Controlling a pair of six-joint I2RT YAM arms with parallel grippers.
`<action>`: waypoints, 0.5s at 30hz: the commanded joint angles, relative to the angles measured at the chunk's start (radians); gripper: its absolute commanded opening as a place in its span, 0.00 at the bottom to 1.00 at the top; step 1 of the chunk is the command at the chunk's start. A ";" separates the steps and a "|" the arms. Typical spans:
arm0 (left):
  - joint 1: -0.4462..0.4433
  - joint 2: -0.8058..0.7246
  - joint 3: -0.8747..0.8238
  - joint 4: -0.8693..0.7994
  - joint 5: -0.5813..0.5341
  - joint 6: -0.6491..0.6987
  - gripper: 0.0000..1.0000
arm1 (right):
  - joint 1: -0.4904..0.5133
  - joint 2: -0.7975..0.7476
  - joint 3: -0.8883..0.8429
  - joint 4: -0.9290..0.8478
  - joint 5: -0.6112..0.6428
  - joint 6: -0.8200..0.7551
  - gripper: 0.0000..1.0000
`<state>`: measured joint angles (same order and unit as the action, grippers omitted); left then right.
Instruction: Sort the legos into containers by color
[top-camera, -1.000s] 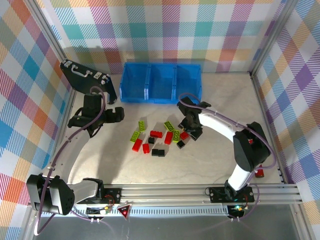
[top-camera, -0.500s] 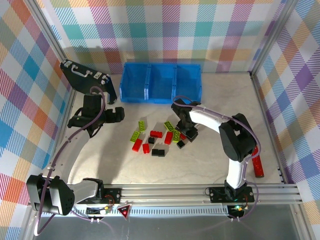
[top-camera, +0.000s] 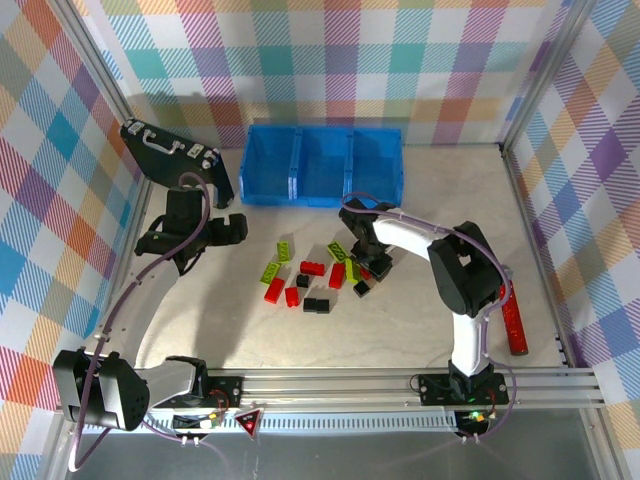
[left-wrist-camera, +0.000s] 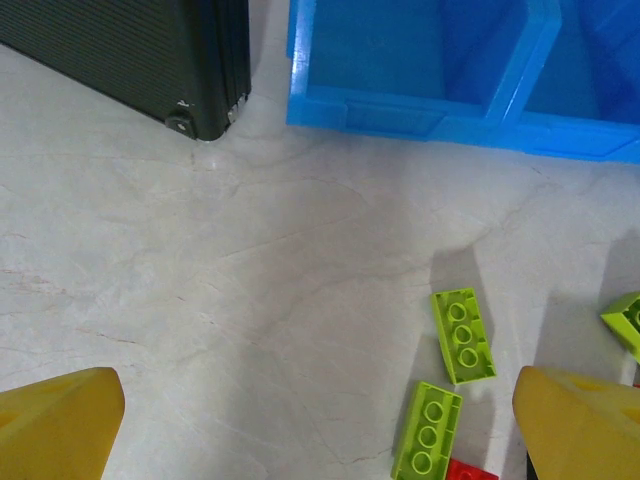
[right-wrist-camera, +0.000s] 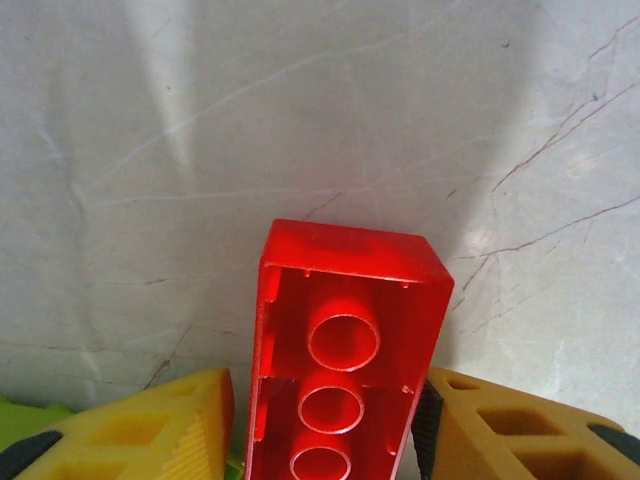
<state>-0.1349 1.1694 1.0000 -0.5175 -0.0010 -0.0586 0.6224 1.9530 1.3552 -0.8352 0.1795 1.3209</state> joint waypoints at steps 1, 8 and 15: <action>0.006 -0.016 -0.007 0.016 -0.012 0.012 1.00 | 0.004 -0.007 0.003 -0.020 0.034 0.001 0.51; 0.006 -0.014 -0.007 0.014 -0.010 0.013 1.00 | 0.003 -0.023 -0.001 -0.022 0.048 -0.002 0.41; 0.007 -0.016 -0.006 0.015 -0.005 0.013 1.00 | 0.003 -0.067 -0.005 -0.036 0.067 -0.028 0.39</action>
<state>-0.1349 1.1694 1.0000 -0.5175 -0.0010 -0.0582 0.6224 1.9419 1.3552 -0.8360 0.2134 1.3190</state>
